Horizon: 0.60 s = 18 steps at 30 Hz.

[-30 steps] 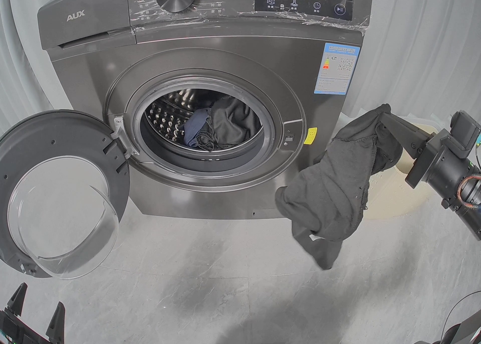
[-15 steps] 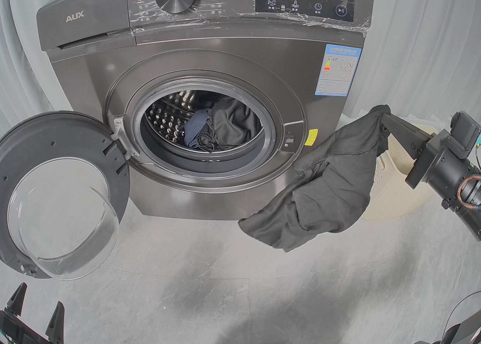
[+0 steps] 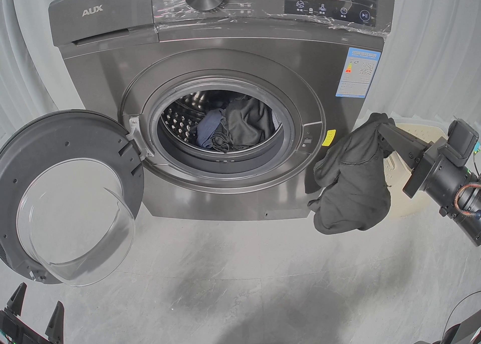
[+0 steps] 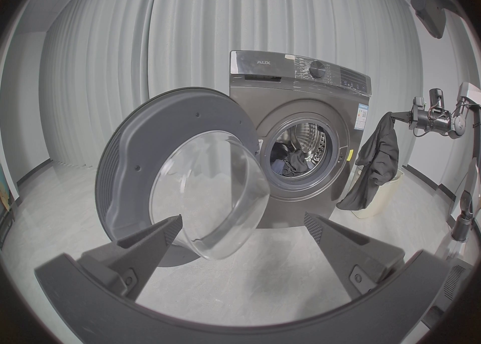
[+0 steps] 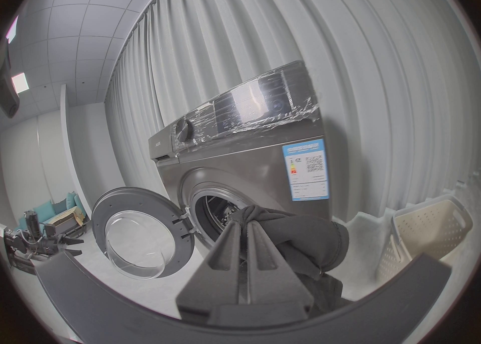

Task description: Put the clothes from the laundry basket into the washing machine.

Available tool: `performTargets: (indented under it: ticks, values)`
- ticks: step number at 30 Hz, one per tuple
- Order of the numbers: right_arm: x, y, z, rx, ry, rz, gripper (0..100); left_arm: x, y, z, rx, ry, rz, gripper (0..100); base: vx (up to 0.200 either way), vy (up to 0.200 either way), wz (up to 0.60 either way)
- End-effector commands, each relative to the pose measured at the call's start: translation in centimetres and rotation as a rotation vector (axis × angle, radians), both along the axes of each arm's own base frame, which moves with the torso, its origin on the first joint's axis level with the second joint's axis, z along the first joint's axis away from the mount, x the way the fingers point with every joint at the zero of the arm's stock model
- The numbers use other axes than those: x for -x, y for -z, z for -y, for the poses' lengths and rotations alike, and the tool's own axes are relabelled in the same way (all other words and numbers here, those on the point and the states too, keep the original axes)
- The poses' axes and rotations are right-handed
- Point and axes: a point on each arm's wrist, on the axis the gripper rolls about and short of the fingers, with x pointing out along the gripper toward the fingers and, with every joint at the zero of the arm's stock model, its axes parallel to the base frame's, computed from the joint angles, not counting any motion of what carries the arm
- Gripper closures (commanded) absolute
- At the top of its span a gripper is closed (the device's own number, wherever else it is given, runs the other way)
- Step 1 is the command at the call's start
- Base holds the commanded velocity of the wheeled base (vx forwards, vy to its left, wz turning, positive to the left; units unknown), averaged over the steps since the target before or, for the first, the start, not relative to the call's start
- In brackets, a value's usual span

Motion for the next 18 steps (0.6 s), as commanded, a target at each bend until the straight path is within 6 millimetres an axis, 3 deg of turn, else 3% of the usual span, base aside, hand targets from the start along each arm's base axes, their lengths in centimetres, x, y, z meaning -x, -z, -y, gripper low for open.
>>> performTargets:
  ticks: [1, 7, 13, 18]
  values:
    - [0.5, -0.1, -1.2, -0.001, -0.060, -0.007, 100, 0.0, 0.5, 0.0, -0.008, 0.000, 0.000, 0, 0.000, 0.000, 0.00]
    - [-0.3, -0.2, -2.8, 0.004, -0.103, -0.011, 100, 0.0, 0.5, 0.0, -0.009, 0.000, 0.000, 0, 0.000, 0.000, 0.00]
    - [-0.9, 0.4, -3.4, 0.005, -0.108, -0.038, 100, 0.0, 0.5, 0.0, -0.008, 0.000, 0.000, 0, -0.200, 0.000, 0.00]
    - [-2.1, 0.5, -4.5, -0.014, -0.114, -0.059, 100, 0.0, 0.5, 0.0, -0.012, 0.000, 0.000, 0, 0.000, 0.000, 0.00]
